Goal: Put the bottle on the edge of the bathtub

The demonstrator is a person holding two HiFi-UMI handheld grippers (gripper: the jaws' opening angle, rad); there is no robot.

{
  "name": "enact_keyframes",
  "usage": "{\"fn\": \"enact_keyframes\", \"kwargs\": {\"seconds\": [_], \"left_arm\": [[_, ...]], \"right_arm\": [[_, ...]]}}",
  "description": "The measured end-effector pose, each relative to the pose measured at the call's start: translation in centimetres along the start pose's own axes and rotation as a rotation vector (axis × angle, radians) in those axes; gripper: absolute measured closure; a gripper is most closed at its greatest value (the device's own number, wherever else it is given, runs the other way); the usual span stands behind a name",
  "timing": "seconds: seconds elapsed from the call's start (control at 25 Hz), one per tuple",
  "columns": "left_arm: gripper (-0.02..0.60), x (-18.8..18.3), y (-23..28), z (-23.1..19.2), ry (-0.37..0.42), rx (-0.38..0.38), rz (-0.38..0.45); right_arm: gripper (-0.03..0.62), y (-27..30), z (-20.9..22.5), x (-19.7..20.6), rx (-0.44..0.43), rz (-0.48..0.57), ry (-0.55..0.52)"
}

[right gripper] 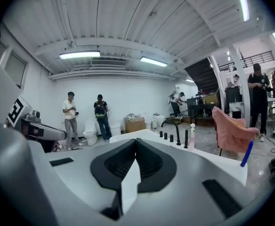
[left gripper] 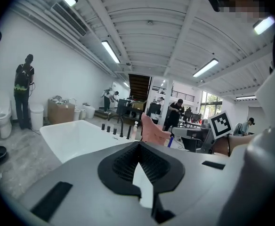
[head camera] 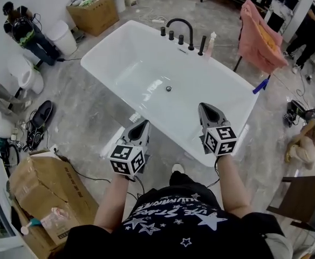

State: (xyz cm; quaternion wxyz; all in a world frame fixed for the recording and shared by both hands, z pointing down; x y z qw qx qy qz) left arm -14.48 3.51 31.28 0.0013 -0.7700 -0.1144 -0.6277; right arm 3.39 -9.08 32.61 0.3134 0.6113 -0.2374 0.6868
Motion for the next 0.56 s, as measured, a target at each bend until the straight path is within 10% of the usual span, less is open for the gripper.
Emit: {"fn": "enact_keyframes", "kwargs": {"seconds": [0.56], "left_arm": [[0.566, 1.8, -13.6, 2.0, -0.032, -0.008, -0.004]], "right_arm": [[0.579, -9.9, -9.7, 0.7, 0.02, -0.037, 0.002]]}}
Point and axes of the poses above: the fingertips, and each gripper's own axes: y forward along the fingers, z to its right, x out of its underside, the point moved 1 cm from there along -y, backward along the fingers, and after that the axes turned 9 degrees about z, right-handed, at the moved point
